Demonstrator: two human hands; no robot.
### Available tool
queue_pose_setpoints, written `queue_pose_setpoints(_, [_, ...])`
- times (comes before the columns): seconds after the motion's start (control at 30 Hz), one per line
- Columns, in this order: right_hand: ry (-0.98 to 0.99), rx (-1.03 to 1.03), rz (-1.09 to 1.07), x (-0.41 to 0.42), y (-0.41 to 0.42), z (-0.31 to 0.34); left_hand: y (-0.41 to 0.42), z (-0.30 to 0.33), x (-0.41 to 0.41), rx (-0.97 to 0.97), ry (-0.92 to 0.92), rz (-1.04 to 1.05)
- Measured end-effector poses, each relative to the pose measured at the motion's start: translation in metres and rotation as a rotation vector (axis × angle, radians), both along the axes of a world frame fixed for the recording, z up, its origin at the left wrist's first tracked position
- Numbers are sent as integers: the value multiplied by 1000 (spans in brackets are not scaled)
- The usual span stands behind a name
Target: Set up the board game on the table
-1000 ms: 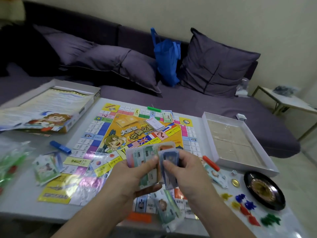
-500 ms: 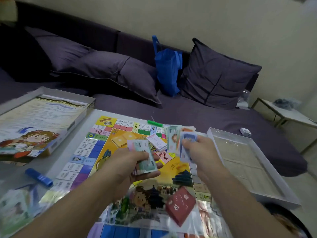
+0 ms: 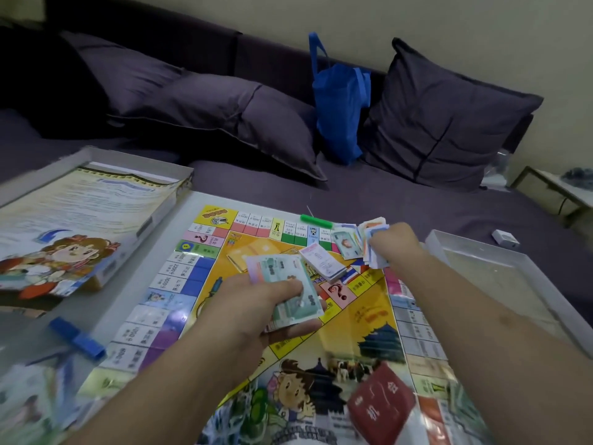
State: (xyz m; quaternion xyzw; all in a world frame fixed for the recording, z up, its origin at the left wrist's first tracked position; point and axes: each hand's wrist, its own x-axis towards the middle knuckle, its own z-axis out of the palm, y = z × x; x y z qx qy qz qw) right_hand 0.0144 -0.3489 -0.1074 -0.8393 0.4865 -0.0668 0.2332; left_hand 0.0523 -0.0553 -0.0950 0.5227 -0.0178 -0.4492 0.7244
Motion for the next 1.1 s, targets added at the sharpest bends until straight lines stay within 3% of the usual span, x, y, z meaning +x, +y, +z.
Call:
queue_pose_setpoints(0.03, [-80, -28, 26, -10, 9, 8, 1, 1, -2, 5, -5, 11])
queue_pose_setpoints(0.1, [-445, 219, -97, -28, 34, 35, 4, 5, -8, 0, -22, 14])
queue_pose_setpoints(0.2, [-548, 516, 41, -72, 95, 69, 13, 16, -21, -26, -53, -13])
queue_pose_setpoints(0.3, [-518, 583, 210, -103, 154, 77, 28, 26, -37, -49, -69, -16])
queue_pose_setpoints(0.57, [-552, 457, 158, -130, 260, 66, 95, 41, -65, -19, -21, 1])
queue_pose_setpoints(0.7, [-521, 413, 128, -114, 296, 56, 146, 42, -45, 55, 17, 120])
queue_pose_setpoints(0.9, [-394, 529, 240, -64, 375, 35, 224, 41, 9, 215, -124, 440])
queue_pose_setpoints(1.1, [-291, 541, 289, -1, 418, 4, 258, 29, 31, 296, -107, 501])
